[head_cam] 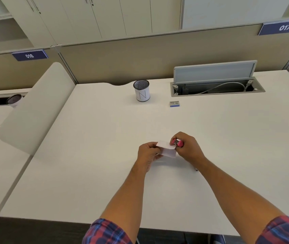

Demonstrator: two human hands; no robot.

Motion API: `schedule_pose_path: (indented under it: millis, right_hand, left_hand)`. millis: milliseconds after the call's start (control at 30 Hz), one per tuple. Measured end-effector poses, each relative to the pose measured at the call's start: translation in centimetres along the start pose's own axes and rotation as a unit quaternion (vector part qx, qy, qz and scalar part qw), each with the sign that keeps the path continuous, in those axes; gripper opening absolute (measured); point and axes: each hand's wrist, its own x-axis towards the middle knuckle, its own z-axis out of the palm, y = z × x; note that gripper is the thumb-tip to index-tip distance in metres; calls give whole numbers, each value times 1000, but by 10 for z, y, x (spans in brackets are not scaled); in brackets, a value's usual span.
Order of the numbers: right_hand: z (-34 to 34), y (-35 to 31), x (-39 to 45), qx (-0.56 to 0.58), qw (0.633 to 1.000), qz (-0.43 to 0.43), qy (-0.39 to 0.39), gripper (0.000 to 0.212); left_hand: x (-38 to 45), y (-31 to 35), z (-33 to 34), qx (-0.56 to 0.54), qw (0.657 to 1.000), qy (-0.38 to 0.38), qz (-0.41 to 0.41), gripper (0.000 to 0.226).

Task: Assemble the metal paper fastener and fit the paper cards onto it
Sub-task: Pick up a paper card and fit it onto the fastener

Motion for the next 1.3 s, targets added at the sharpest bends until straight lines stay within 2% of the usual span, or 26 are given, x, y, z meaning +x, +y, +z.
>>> schedule_pose_path:
  millis: [67, 133, 200, 300, 367, 433, 600, 667, 967, 1067, 1133, 1300]
  right_hand:
    - [-3, 1, -3, -53, 998, -40, -15, 35]
    - [-3, 3, -4, -56, 997, -56, -11, 35]
    - [-2, 2, -4, 14, 1000, -26, 6, 35]
    - [-1, 0, -4, 138, 989, 35, 25, 26]
    - [-2, 0, -3, 168, 984, 51, 26, 26]
    - [-3, 1, -4, 175, 982, 63, 16, 26]
    - [-3, 1, -6, 157, 984, 83, -11, 19]
    - [-3, 1, -7, 133, 989, 66, -25, 22]
    - [-3, 2, -10, 14, 999, 13, -33, 39]
    - [-3, 1, -9, -18, 1000, 11, -23, 36]
    - [-1, 2, -9, -21, 999, 12, -23, 37]
    - [2, 5, -6, -14, 999, 35, -20, 37]
  left_hand:
    - [0, 0, 0, 4, 1000, 4, 7, 29]
    - [-1, 0, 0, 3, 1000, 16, 14, 26]
    - [-2, 1, 0, -1, 999, 35, 18, 25]
    - [-4, 2, 1, -6, 999, 34, 13, 39]
    - [-4, 3, 2, -3, 1000, 18, 10, 41]
    - [-4, 3, 2, 10, 1000, 7, 8, 30]
    - [-6, 2, 3, 27, 999, 20, -9, 12]
    - [-7, 4, 3, 18, 1000, 17, -18, 7]
    - [-9, 7, 6, -66, 996, -4, -67, 13]
    - [-8, 5, 7, -63, 994, -12, -84, 41]
    - [-8, 6, 7, -40, 996, -19, -75, 50]
    - [-8, 7, 5, -6, 997, -47, -56, 34]
